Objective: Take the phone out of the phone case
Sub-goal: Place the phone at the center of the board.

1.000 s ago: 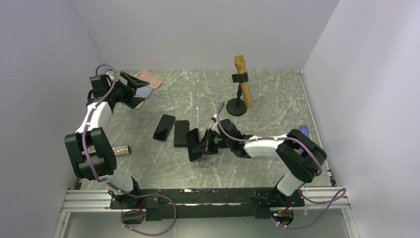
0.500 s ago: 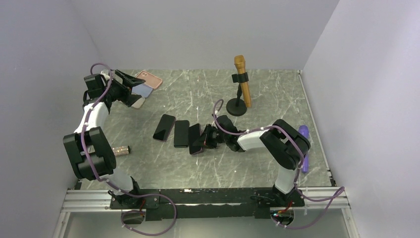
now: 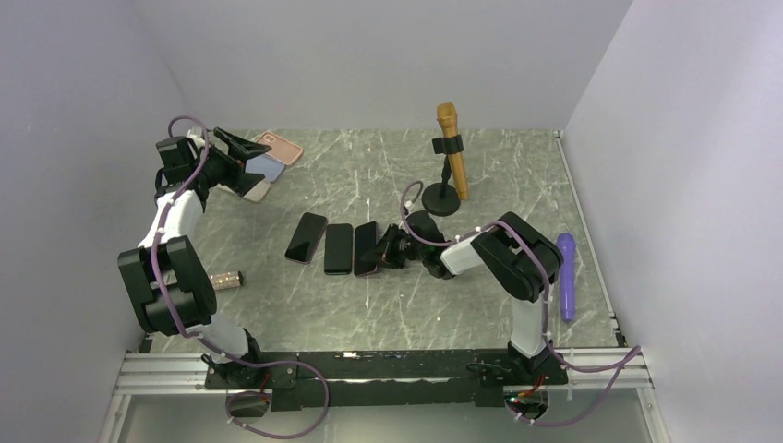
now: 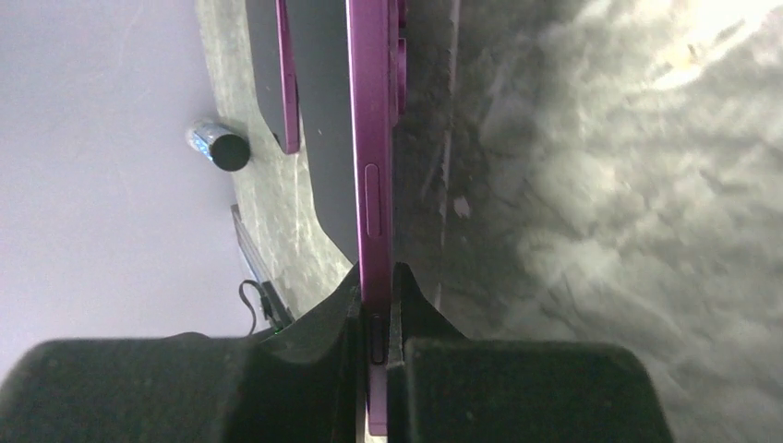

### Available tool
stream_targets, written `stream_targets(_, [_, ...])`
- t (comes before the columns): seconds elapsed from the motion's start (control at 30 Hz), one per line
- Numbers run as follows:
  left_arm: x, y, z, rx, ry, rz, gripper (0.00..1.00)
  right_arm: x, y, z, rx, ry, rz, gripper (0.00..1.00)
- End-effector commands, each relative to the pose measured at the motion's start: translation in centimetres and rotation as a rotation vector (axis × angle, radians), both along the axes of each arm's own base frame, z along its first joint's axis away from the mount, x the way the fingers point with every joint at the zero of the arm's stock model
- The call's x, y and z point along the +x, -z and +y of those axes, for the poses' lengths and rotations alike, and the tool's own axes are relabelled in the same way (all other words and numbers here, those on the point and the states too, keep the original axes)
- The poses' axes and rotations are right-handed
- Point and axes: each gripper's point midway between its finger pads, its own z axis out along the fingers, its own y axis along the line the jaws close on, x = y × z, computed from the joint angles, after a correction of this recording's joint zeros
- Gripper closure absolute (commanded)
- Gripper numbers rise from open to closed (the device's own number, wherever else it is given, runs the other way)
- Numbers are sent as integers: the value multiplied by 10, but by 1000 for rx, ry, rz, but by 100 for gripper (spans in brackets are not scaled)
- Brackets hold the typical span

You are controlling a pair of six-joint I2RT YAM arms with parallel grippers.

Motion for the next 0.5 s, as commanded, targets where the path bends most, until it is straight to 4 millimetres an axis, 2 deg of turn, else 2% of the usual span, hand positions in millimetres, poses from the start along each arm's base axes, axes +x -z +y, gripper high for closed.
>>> stream_targets(0.0, [3, -5, 1, -3, 20, -41, 1, 17, -23, 23, 125, 3, -48, 99])
stream_targets(0.2, [2, -1, 4, -22, 13, -25, 1, 16, -20, 38, 175, 13, -24, 91])
stream_targets(0.33, [4, -6, 7, -26, 7, -53, 1, 11, -17, 41, 208, 64, 11, 82])
stream_targets(0.47, [3, -7, 9, -29, 2, -56, 1, 5, -15, 47, 215, 74, 17, 78])
